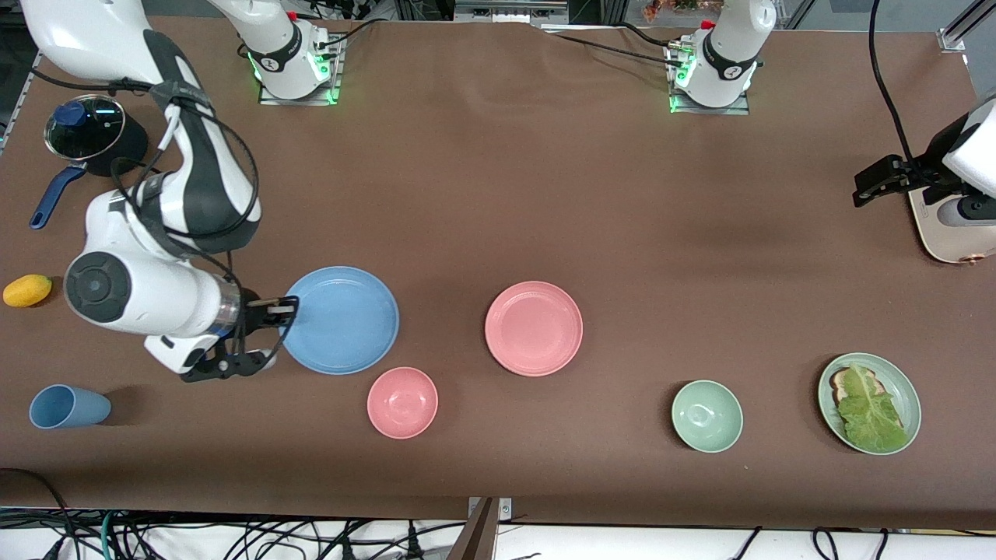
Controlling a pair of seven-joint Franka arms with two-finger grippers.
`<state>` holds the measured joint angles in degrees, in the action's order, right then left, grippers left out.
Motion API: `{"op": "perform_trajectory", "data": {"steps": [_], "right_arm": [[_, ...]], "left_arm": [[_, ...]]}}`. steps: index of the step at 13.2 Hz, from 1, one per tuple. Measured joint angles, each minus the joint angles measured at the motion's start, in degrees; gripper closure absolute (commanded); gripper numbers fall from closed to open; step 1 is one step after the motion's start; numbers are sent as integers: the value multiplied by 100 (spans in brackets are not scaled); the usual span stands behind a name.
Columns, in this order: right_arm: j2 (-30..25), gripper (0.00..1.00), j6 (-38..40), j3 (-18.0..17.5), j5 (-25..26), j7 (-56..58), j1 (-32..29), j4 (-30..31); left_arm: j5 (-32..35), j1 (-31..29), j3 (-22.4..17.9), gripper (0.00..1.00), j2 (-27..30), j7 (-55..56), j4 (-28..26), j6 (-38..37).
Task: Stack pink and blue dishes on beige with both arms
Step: 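Carry the blue plate with the right gripper onto the pink plate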
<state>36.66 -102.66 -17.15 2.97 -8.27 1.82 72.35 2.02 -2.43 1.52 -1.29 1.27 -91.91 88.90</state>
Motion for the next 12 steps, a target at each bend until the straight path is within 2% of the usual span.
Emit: {"op": "perform_trajectory", "data": {"steps": [3, 8, 12], "right_arm": [[204, 100, -486, -310, 1, -1051, 465, -1], [721, 100, -1784, -299, 60, -2935, 1776, -3], [1095, 100, -2387, -207, 139, -3419, 2094, -4]], "left_arm": [[-63, 0, 0, 0, 1, -4, -1, 0], [-120, -2, 2, 0, 8, -5, -1, 0], [-120, -4, 2, 0, 12, -5, -1, 6]]}}
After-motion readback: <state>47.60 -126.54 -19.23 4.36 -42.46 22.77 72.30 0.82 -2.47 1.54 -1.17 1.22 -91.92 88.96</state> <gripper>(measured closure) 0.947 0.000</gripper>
